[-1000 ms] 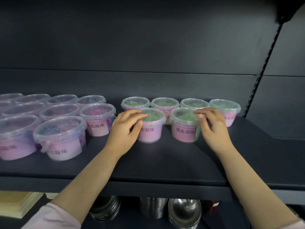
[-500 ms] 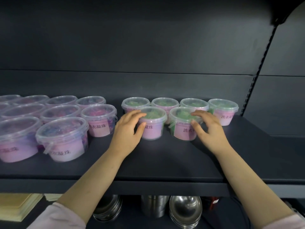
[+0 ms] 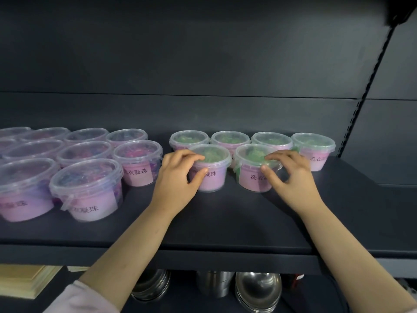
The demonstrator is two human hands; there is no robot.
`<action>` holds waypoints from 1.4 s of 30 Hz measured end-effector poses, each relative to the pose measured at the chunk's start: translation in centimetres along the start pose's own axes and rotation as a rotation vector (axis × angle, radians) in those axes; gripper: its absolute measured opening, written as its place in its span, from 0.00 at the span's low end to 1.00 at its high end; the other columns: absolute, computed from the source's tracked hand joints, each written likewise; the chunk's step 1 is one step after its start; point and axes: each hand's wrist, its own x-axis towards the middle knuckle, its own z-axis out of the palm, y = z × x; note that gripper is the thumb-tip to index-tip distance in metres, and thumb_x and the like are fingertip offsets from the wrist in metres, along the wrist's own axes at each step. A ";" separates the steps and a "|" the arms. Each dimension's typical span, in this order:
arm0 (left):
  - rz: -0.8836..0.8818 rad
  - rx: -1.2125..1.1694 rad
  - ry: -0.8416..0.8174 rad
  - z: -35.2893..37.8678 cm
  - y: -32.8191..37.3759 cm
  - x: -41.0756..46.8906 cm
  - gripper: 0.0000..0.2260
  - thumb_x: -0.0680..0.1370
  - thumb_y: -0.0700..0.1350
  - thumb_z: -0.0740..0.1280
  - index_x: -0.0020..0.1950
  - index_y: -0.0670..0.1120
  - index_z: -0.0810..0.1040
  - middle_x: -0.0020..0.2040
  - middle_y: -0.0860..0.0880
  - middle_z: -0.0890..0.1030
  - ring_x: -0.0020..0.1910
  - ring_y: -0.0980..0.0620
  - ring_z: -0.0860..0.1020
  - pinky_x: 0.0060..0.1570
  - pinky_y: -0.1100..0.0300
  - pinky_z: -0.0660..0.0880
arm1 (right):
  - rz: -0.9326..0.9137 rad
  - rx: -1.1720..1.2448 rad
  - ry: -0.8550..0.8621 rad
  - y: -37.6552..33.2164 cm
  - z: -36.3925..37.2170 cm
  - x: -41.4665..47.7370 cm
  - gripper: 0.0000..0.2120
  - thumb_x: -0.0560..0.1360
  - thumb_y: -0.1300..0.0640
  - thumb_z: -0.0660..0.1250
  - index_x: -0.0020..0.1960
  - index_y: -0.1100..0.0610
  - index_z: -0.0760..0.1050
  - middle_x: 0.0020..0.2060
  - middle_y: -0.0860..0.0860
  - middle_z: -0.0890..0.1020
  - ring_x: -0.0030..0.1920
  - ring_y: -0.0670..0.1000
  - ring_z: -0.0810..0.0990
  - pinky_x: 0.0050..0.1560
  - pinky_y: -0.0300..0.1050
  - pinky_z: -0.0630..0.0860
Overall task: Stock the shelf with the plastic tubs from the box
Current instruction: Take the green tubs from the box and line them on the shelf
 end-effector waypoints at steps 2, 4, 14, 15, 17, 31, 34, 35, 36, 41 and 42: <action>-0.005 -0.018 0.004 -0.1 -0.2 -0.2 0.14 0.74 0.52 0.69 0.59 0.52 0.79 0.59 0.54 0.74 0.60 0.51 0.67 0.59 0.56 0.67 | -0.003 0.008 -0.007 0.0 -0.1 -0.1 0.12 0.72 0.52 0.72 0.55 0.53 0.80 0.55 0.48 0.79 0.59 0.52 0.72 0.60 0.23 0.55; -0.017 -0.028 -0.004 -0.3 -0.3 -0.3 0.14 0.74 0.52 0.69 0.59 0.52 0.79 0.59 0.53 0.74 0.60 0.50 0.67 0.60 0.53 0.68 | -0.003 0.015 -0.015 0.0 0.0 -0.1 0.12 0.72 0.53 0.72 0.55 0.53 0.80 0.55 0.48 0.78 0.59 0.52 0.72 0.60 0.22 0.54; -0.029 0.019 -0.032 0.1 0.0 0.3 0.15 0.74 0.55 0.69 0.59 0.54 0.77 0.59 0.55 0.73 0.60 0.49 0.67 0.59 0.54 0.67 | -0.013 -0.023 -0.026 0.4 0.2 0.2 0.12 0.71 0.51 0.72 0.55 0.51 0.79 0.53 0.46 0.77 0.57 0.53 0.71 0.58 0.23 0.55; -0.022 0.017 -0.029 0.1 -0.1 0.3 0.15 0.74 0.54 0.69 0.59 0.53 0.78 0.59 0.54 0.73 0.59 0.49 0.67 0.59 0.53 0.67 | -0.005 -0.024 -0.027 0.3 0.2 0.2 0.12 0.72 0.52 0.72 0.55 0.51 0.79 0.53 0.46 0.77 0.57 0.52 0.70 0.58 0.25 0.56; -0.003 0.021 -0.029 0.3 -0.1 0.4 0.15 0.74 0.54 0.69 0.60 0.51 0.78 0.59 0.52 0.74 0.59 0.47 0.68 0.60 0.51 0.68 | 0.021 -0.026 -0.038 -0.2 0.2 0.0 0.12 0.73 0.52 0.71 0.56 0.52 0.79 0.54 0.46 0.76 0.58 0.52 0.70 0.60 0.32 0.59; 0.036 -0.011 -0.162 -2.1 2.1 -1.1 0.22 0.76 0.50 0.65 0.70 0.50 0.70 0.71 0.45 0.67 0.69 0.39 0.61 0.67 0.42 0.59 | 0.251 -0.449 0.007 -11.8 -7.9 -8.6 0.19 0.75 0.51 0.67 0.65 0.52 0.73 0.60 0.51 0.77 0.62 0.56 0.72 0.62 0.49 0.68; 0.209 -0.043 -0.133 -3.4 4.6 -3.6 0.18 0.75 0.47 0.66 0.65 0.48 0.74 0.69 0.45 0.69 0.69 0.39 0.62 0.65 0.40 0.61 | 0.304 -0.624 0.070 -14.3 -11.1 -12.9 0.18 0.75 0.49 0.67 0.63 0.51 0.74 0.58 0.51 0.78 0.60 0.56 0.72 0.59 0.54 0.71; 0.262 -0.055 -0.132 -3.7 5.7 -4.7 0.17 0.75 0.47 0.67 0.64 0.48 0.74 0.69 0.44 0.69 0.69 0.39 0.63 0.65 0.40 0.60 | 0.333 -0.668 0.087 -15.0 -12.0 -14.5 0.18 0.75 0.49 0.67 0.63 0.51 0.74 0.58 0.51 0.77 0.60 0.57 0.72 0.58 0.54 0.71; 0.318 -0.064 -0.134 -3.9 6.7 -5.8 0.17 0.75 0.47 0.68 0.63 0.47 0.75 0.68 0.43 0.70 0.68 0.39 0.64 0.64 0.41 0.61 | 0.368 -0.704 0.093 -15.5 -12.8 -16.2 0.18 0.75 0.49 0.67 0.63 0.51 0.74 0.59 0.51 0.77 0.61 0.57 0.72 0.59 0.55 0.71; 0.556 -0.189 -0.204 -3.0 12.3 -11.1 0.16 0.75 0.44 0.67 0.63 0.44 0.76 0.66 0.43 0.73 0.68 0.41 0.68 0.64 0.45 0.66 | 0.536 -0.814 0.100 -16.5 -16.3 -25.0 0.18 0.76 0.49 0.66 0.64 0.52 0.73 0.59 0.50 0.77 0.62 0.56 0.72 0.60 0.53 0.71; 0.593 -0.220 -0.228 -2.5 13.4 -12.2 0.15 0.75 0.43 0.67 0.62 0.44 0.76 0.65 0.43 0.74 0.67 0.41 0.68 0.64 0.46 0.67 | 0.574 -0.826 0.106 -16.4 -16.9 -27.0 0.17 0.76 0.49 0.66 0.63 0.52 0.73 0.59 0.50 0.77 0.61 0.56 0.72 0.59 0.52 0.70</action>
